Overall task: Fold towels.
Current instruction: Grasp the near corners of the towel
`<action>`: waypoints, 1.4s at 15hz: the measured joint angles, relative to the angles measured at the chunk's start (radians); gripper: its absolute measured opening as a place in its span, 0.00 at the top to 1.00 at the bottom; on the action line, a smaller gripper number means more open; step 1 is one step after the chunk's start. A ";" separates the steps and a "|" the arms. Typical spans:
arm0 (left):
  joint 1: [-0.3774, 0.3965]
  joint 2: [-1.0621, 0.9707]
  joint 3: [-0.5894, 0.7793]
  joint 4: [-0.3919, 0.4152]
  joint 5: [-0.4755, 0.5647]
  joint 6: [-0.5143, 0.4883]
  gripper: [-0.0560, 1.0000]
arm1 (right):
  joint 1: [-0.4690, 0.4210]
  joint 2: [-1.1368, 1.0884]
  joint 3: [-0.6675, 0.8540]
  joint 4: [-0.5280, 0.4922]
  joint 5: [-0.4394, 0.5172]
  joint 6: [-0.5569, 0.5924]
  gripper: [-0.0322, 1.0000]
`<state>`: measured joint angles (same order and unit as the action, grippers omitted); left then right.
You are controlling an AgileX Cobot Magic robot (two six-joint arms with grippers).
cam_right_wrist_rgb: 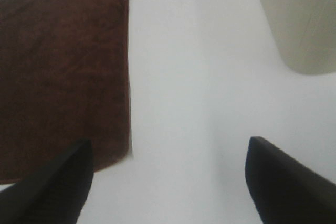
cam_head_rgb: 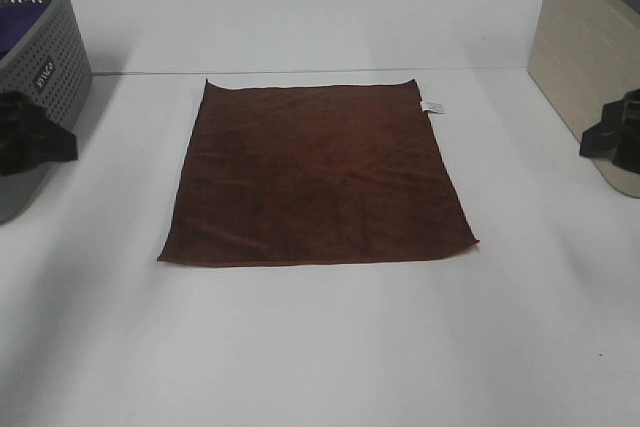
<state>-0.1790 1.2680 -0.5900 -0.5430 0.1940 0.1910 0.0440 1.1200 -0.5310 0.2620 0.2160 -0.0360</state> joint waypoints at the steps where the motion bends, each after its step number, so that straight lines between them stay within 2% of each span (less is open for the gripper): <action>1: -0.018 0.077 -0.020 -0.016 -0.001 0.000 0.24 | 0.000 0.067 -0.023 0.015 0.033 0.000 0.22; 5: -0.026 0.303 -0.124 -0.149 0.050 0.000 0.24 | 0.000 0.314 -0.204 0.049 0.234 -0.014 0.22; 8: -0.026 0.393 -0.228 -0.157 0.163 0.025 0.24 | 0.000 0.446 -0.344 0.154 0.349 -0.119 0.22; 10: -0.026 0.486 -0.343 -0.159 0.286 0.045 0.24 | 0.000 0.576 -0.475 0.261 0.491 -0.234 0.22; 12: -0.002 0.549 -0.405 -0.175 0.359 0.049 0.24 | -0.003 0.671 -0.551 0.319 0.592 -0.317 0.23; 14: 0.045 0.585 -0.417 -0.207 0.392 0.065 0.24 | -0.027 0.733 -0.589 0.400 0.648 -0.386 0.25; 15: 0.075 0.606 -0.418 -0.248 0.419 0.103 0.24 | -0.055 0.772 -0.600 0.459 0.672 -0.432 0.25; 16: 0.112 0.633 -0.418 -0.338 0.447 0.215 0.24 | -0.100 0.818 -0.601 0.524 0.691 -0.498 0.25; 19: 0.144 0.671 -0.419 -0.506 0.483 0.414 0.24 | -0.129 0.889 -0.601 0.537 0.691 -0.551 0.25; 21: 0.144 0.711 -0.419 -0.572 0.483 0.486 0.24 | -0.129 0.923 -0.601 0.543 0.690 -0.568 0.25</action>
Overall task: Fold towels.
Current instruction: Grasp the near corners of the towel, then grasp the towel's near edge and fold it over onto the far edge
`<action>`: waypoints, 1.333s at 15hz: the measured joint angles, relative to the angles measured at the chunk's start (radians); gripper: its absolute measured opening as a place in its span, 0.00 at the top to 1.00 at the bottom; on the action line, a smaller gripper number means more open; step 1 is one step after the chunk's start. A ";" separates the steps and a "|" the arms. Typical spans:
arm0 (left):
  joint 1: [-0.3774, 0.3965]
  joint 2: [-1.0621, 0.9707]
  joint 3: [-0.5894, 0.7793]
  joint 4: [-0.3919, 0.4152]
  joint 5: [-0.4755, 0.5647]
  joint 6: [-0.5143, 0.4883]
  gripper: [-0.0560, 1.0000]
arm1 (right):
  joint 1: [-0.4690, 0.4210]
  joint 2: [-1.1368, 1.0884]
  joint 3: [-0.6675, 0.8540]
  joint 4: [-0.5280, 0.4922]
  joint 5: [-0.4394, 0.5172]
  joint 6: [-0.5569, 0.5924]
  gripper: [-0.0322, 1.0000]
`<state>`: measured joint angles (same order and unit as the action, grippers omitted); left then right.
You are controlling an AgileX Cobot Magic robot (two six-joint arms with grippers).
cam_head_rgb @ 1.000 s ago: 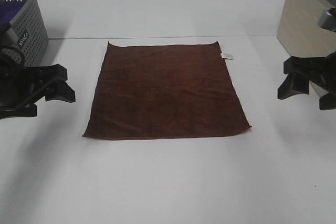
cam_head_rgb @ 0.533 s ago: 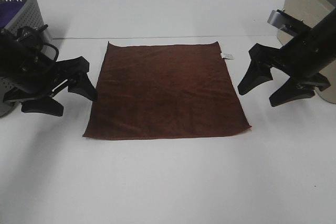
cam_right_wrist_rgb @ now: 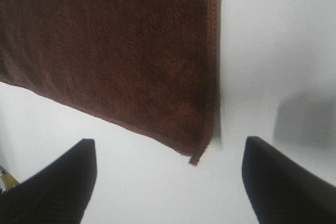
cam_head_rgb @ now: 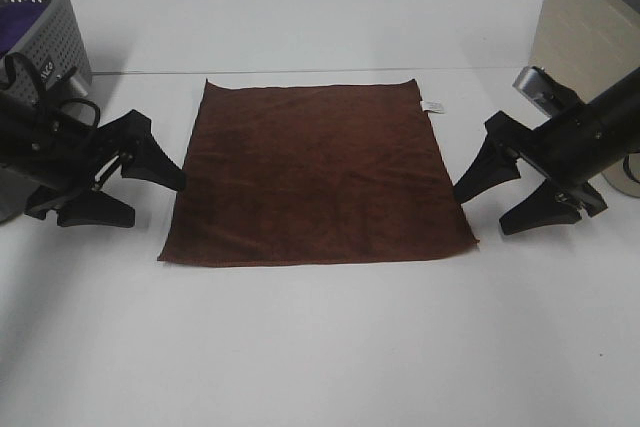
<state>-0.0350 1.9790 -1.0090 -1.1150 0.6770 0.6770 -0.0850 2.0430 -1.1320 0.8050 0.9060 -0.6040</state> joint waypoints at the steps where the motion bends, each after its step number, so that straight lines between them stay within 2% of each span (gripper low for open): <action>1: 0.000 0.022 0.000 -0.026 0.000 0.019 0.24 | 0.000 0.012 0.000 0.005 -0.003 -0.006 0.25; 4: -0.001 0.088 -0.003 -0.083 0.007 0.042 0.25 | 0.000 0.055 -0.010 0.046 -0.012 -0.047 0.25; 6: -0.019 0.098 -0.004 -0.114 0.010 0.063 0.25 | 0.000 0.075 -0.012 0.069 -0.009 -0.056 0.25; 8: -0.062 0.118 -0.009 -0.182 0.021 0.087 0.25 | 0.005 0.097 -0.020 0.098 0.004 -0.072 0.26; 11: -0.109 0.139 -0.016 -0.228 0.029 0.092 0.28 | 0.073 0.111 -0.024 0.127 -0.004 -0.081 0.29; 12: -0.119 0.142 -0.016 -0.230 0.022 0.092 0.32 | 0.097 0.112 -0.024 0.128 -0.020 -0.081 0.33; 13: -0.119 0.147 -0.016 -0.229 0.012 0.092 0.41 | 0.112 0.116 -0.024 0.128 -0.039 -0.081 0.41; 16: -0.119 0.157 -0.015 -0.196 -0.037 0.092 0.84 | 0.116 0.130 -0.024 0.102 -0.077 -0.072 0.85; 17: -0.119 0.157 -0.015 -0.183 -0.042 0.092 0.91 | 0.116 0.130 -0.024 0.102 -0.080 -0.066 0.91; 20: -0.119 0.121 -0.014 -0.066 -0.044 0.030 0.93 | 0.116 0.093 -0.021 0.069 -0.064 -0.039 0.95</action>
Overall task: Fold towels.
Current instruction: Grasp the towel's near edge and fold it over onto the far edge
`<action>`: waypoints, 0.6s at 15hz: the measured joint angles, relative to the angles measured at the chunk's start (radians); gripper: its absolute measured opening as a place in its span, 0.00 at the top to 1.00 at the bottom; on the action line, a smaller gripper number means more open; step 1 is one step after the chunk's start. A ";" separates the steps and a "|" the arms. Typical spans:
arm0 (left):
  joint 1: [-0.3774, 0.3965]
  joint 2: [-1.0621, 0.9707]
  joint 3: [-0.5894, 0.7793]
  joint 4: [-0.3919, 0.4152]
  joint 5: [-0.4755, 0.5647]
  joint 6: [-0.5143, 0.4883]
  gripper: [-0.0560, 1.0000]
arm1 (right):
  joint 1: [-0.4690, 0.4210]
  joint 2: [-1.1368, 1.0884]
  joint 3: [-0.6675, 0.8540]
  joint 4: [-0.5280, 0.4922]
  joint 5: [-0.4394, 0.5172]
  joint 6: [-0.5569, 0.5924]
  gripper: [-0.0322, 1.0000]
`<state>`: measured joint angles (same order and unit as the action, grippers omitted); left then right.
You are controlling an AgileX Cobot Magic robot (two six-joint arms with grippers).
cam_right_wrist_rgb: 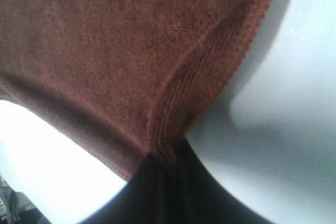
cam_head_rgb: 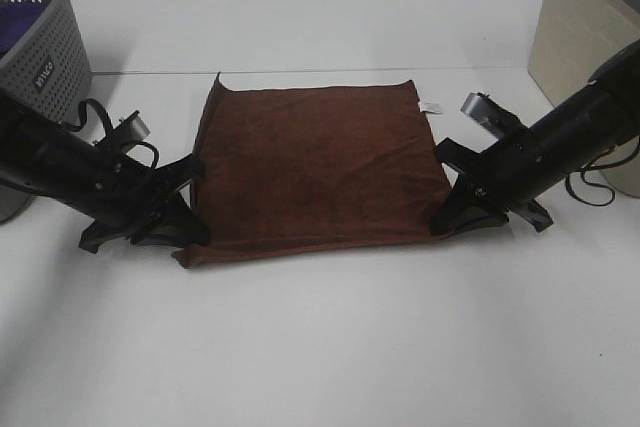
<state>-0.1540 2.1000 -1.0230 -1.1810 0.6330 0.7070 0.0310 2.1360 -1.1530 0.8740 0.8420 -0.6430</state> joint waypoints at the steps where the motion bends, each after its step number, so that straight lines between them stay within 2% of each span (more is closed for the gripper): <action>1: -0.001 -0.014 0.000 0.054 0.016 -0.048 0.93 | 0.001 -0.020 0.000 -0.016 0.028 0.028 0.95; 4: -0.004 -0.059 0.018 0.183 0.109 -0.167 0.93 | 0.002 -0.100 0.056 -0.065 0.070 0.090 0.95; 9: -0.009 -0.160 0.164 0.211 0.205 -0.223 0.93 | 0.004 -0.267 0.289 -0.136 0.098 0.204 0.95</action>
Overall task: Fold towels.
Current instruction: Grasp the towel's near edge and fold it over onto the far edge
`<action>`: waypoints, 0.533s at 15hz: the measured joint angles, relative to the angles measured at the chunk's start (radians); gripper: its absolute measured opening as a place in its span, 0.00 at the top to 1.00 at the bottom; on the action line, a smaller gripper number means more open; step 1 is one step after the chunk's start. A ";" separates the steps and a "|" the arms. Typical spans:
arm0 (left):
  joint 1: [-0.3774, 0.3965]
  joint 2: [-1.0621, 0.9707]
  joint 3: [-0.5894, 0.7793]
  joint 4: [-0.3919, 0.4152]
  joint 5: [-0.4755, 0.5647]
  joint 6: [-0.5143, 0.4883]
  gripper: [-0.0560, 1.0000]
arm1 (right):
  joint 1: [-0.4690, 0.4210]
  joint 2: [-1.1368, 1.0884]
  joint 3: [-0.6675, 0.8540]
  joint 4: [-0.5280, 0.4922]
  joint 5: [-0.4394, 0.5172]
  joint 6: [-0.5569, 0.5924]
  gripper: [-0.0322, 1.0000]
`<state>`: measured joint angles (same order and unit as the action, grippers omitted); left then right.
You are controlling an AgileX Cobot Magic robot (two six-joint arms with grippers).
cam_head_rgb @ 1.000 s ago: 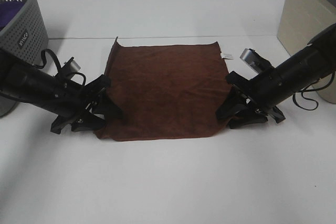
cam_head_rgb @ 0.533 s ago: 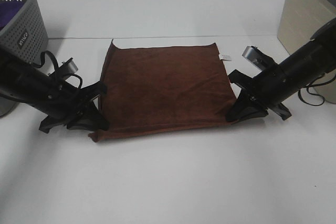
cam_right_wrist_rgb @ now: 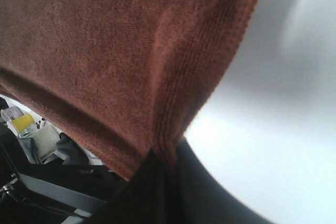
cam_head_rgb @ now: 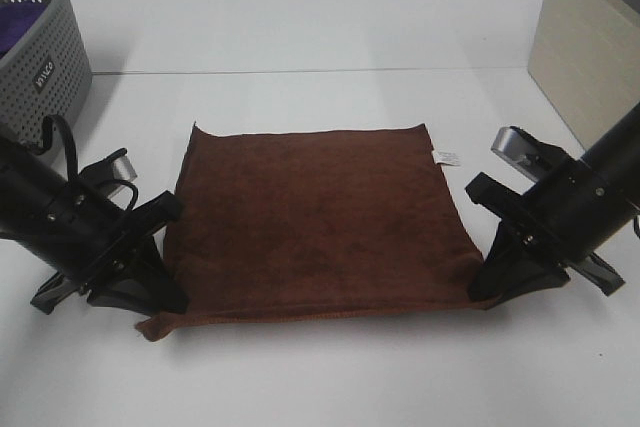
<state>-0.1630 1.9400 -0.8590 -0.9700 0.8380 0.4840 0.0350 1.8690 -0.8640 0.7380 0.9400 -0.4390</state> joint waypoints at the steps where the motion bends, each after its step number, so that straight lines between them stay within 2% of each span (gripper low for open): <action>1: -0.001 -0.013 0.014 0.005 0.009 -0.004 0.93 | 0.000 -0.031 0.033 -0.008 0.004 0.020 0.95; 4: -0.002 -0.050 0.007 -0.003 0.008 -0.006 0.93 | 0.001 -0.104 0.031 -0.021 -0.011 0.042 0.95; 8: -0.002 -0.075 -0.147 0.017 -0.038 -0.010 0.93 | 0.001 -0.105 -0.140 -0.037 -0.036 0.042 0.95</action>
<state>-0.1650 1.8650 -1.0060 -0.9530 0.8000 0.4740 0.0360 1.7640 -1.0040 0.7010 0.9040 -0.3970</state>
